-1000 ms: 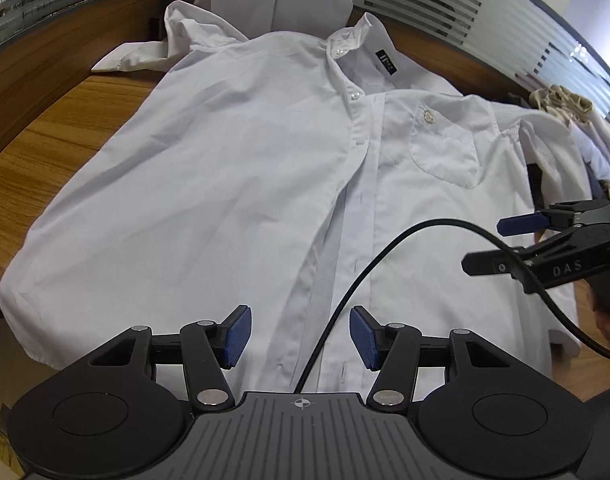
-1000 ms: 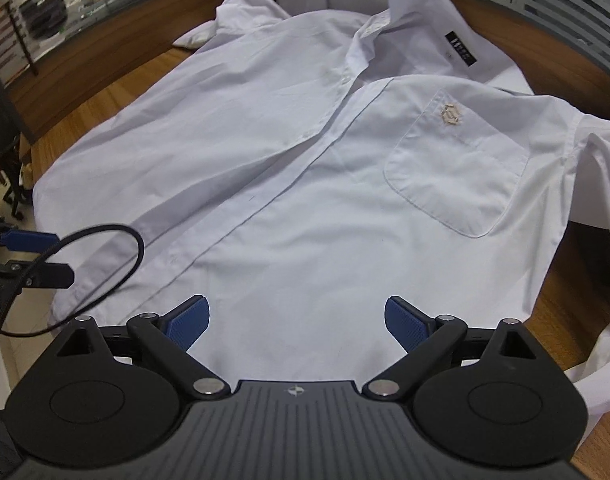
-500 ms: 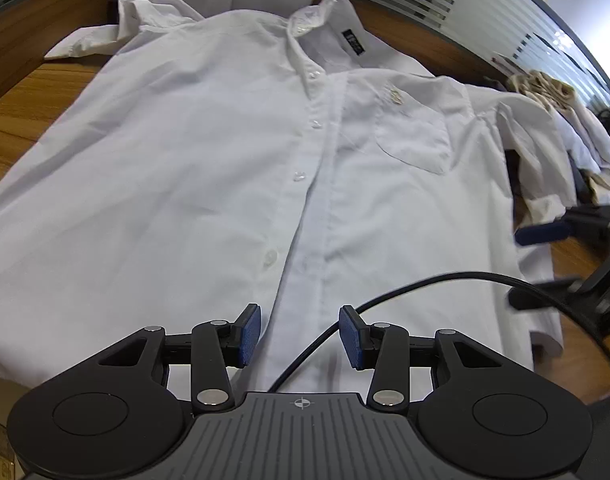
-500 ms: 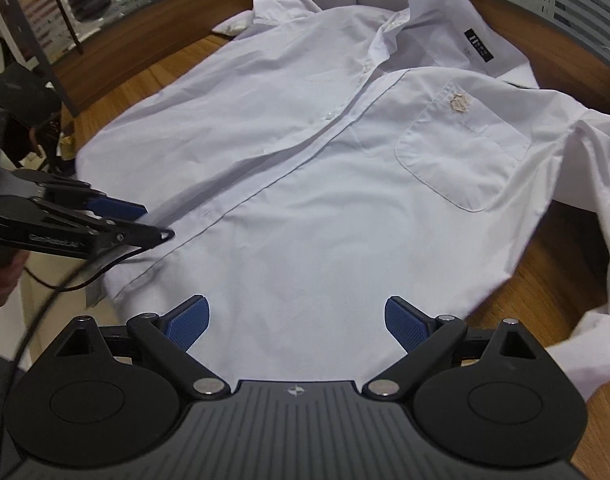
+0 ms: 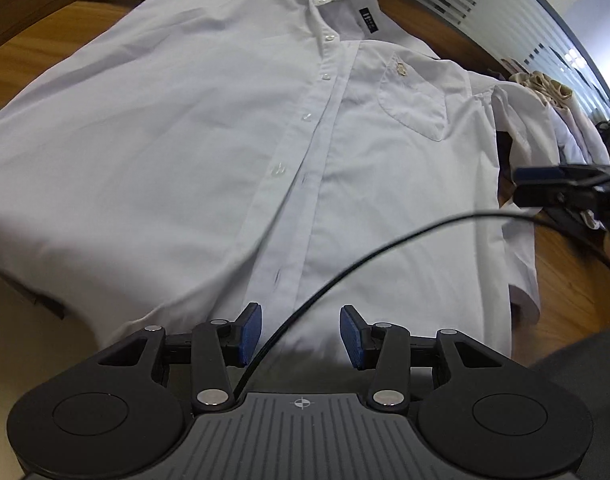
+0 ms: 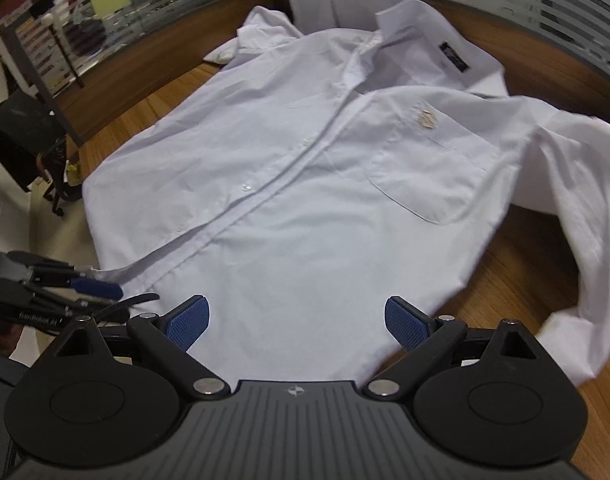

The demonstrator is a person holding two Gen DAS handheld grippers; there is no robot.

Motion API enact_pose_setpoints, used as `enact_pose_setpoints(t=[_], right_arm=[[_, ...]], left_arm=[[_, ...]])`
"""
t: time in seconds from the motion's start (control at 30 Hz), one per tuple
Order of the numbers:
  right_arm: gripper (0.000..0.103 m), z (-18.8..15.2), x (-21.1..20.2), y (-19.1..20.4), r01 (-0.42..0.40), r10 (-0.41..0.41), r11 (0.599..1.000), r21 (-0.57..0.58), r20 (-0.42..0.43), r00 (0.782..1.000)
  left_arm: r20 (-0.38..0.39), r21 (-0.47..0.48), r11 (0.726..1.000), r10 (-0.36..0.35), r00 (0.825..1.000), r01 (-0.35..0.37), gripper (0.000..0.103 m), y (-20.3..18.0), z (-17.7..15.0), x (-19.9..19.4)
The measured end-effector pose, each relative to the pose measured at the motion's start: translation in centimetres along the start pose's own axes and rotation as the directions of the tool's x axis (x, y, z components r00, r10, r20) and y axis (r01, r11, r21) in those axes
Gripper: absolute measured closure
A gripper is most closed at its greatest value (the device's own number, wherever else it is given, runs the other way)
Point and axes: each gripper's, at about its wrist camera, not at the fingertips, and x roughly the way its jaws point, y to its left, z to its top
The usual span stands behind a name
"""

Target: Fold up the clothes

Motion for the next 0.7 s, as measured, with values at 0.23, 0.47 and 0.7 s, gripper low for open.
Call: enact_pose_setpoints(t=[0.23,0.47,0.7], right_arm=[[0.006,2.3,3.4,3.3,-0.033,0.030,0.994,-0.107,-0.031,0.999],[0.006,3.6,4.3,5.8,-0.070,0.061,0.979,-0.189,-0.053,0.997],[0.006,3.3,4.3,6.2,-0.049,0.035,0.976,-0.212,-0.069,0.997]], left_arm=[[0.088,-0.067,0.992,0.116,0.989,-0.110,0.056,1.3,-2.7,-3.2],[0.153,-0.023,0.968,0.251,0.956,-0.250,0.057,2.9,-2.4,-2.9],[0.072,0.058,0.967,0.245,0.967,-0.249,0.062,4.2,-2.7,0.4]])
